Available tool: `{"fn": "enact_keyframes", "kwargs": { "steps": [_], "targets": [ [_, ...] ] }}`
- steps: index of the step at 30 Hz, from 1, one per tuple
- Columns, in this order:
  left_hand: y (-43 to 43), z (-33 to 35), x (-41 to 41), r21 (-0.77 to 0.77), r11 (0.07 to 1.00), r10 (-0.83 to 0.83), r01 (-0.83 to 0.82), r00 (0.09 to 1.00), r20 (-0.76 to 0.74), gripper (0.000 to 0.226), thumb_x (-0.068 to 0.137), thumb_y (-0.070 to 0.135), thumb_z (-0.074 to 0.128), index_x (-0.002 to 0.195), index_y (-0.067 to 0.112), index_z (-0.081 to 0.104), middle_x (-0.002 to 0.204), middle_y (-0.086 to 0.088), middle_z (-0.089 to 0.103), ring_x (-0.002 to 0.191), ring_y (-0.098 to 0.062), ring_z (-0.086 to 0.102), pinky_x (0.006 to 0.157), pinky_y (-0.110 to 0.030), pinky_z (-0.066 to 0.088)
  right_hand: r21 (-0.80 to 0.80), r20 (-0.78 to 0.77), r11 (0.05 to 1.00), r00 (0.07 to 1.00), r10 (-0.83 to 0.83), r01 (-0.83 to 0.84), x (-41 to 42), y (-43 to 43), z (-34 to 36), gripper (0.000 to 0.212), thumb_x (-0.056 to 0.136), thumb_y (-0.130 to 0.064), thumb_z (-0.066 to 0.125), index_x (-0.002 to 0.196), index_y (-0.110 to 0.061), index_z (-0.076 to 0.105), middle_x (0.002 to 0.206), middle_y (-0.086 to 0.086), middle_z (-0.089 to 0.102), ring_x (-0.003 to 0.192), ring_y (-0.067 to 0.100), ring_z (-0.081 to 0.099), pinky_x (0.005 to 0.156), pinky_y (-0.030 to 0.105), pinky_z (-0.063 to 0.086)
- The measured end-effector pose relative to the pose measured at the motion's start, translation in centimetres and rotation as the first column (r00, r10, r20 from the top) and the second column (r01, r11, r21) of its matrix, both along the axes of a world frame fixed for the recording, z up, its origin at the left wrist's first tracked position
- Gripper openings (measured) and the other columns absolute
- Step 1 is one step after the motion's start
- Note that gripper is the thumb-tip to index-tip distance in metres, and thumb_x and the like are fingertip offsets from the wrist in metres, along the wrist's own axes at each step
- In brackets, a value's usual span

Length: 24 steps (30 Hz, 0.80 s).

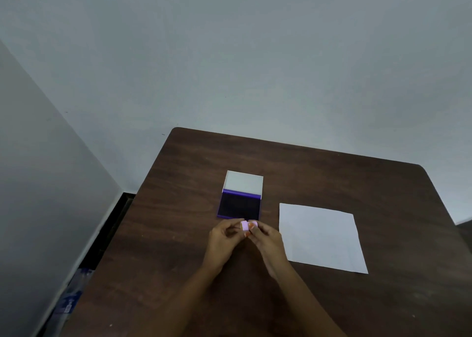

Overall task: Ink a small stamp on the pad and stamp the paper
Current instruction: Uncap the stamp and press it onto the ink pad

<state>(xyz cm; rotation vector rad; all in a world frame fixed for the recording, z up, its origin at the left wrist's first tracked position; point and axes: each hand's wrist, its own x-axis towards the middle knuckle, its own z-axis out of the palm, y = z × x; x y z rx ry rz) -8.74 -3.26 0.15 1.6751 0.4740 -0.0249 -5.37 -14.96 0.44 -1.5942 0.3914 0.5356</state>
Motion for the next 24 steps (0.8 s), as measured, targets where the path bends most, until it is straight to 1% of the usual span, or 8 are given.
{"fn": "enact_keyframes", "kwargs": {
  "steps": [3,4,8,11,13,16,20,24],
  "targets": [
    [-0.2,0.6,0.4,0.013,1.0,0.004,-0.005,0.999,0.052,0.025,0.078,0.006,0.069,0.098,0.022,0.066,0.1,-0.002,0.07,0.096,-0.011,0.065,0.087,-0.02,0.051,0.368,-0.154,0.918,0.984,-0.093,0.145,0.3,-0.5,0.7,0.031,0.087,-0.015,0.058,0.113,0.002,0.059,0.108,0.016,0.064,0.094,0.02,0.064,0.076,0.022,0.057],
    [-0.2,0.7,0.6,0.018,1.0,-0.01,0.009,0.997,0.074,0.025,0.077,0.006,0.07,0.098,0.019,0.067,0.099,-0.002,0.07,0.095,-0.01,0.065,0.085,-0.018,0.052,0.418,-0.193,0.891,0.976,-0.101,0.175,0.3,-0.6,1.1,0.03,0.088,-0.012,0.057,0.113,0.003,0.058,0.107,0.016,0.064,0.093,0.019,0.064,0.074,0.02,0.057],
    [0.3,1.3,0.8,0.104,0.993,-0.068,0.056,0.991,0.115,0.027,0.074,0.003,0.072,0.097,0.014,0.068,0.091,0.008,0.067,0.091,-0.004,0.064,0.078,-0.008,0.052,0.494,-0.33,0.805,0.928,-0.176,0.328,0.4,-0.8,1.9,0.019,0.09,-0.015,0.052,0.097,-0.001,0.062,0.096,0.014,0.064,0.087,0.021,0.061,0.076,0.027,0.051],
    [1.2,1.3,0.9,0.234,0.968,-0.118,0.092,0.988,0.101,0.03,0.074,0.005,0.072,0.101,0.015,0.066,0.094,0.009,0.062,0.089,0.001,0.059,0.071,0.001,0.047,0.537,-0.419,0.725,0.882,-0.216,0.432,0.6,-1.5,2.3,0.016,0.09,-0.018,0.053,0.097,-0.005,0.06,0.095,0.013,0.062,0.083,0.019,0.06,0.059,0.022,0.057],
    [1.7,1.0,0.9,0.374,0.911,-0.209,0.174,0.976,0.055,0.031,0.077,0.008,0.07,0.107,0.014,0.064,0.101,0.008,0.059,0.091,0.001,0.056,0.071,-0.002,0.043,0.568,-0.454,0.681,0.866,-0.21,0.463,0.7,-2.0,2.6,0.019,0.089,-0.016,0.055,0.104,-0.005,0.058,0.096,0.013,0.062,0.081,0.018,0.059,0.052,0.019,0.057],
    [2.0,0.3,0.9,0.515,0.799,-0.325,0.31,0.944,-0.064,0.031,0.08,0.01,0.066,0.11,0.013,0.061,0.114,-0.002,0.058,0.101,-0.007,0.054,0.081,-0.01,0.04,0.603,-0.486,0.642,0.856,-0.176,0.474,0.6,-2.1,3.1,0.018,0.088,-0.015,0.055,0.102,-0.004,0.059,0.094,0.014,0.062,0.076,0.017,0.058,0.05,0.019,0.056],
    [1.3,-0.2,1.1,0.569,0.71,-0.383,0.415,0.906,-0.183,0.03,0.084,0.014,0.062,0.113,0.013,0.058,0.123,-0.004,0.051,0.108,-0.016,0.053,0.092,-0.026,0.045,0.651,-0.521,0.576,0.843,-0.136,0.495,0.6,-1.9,3.3,0.028,0.087,-0.014,0.056,0.112,-0.001,0.054,0.091,0.015,0.062,0.066,0.017,0.062,0.048,0.021,0.057],
    [0.8,-0.7,1.4,0.601,0.66,-0.393,0.451,0.889,-0.235,0.028,0.085,0.016,0.06,0.113,0.014,0.057,0.123,-0.004,0.05,0.107,-0.016,0.053,0.09,-0.026,0.044,0.685,-0.533,0.533,0.84,-0.098,0.497,0.6,-1.7,3.2,0.034,0.085,-0.014,0.057,0.116,-0.001,0.052,0.086,0.015,0.062,0.055,0.017,0.066,0.046,0.022,0.056]
  ]
}}
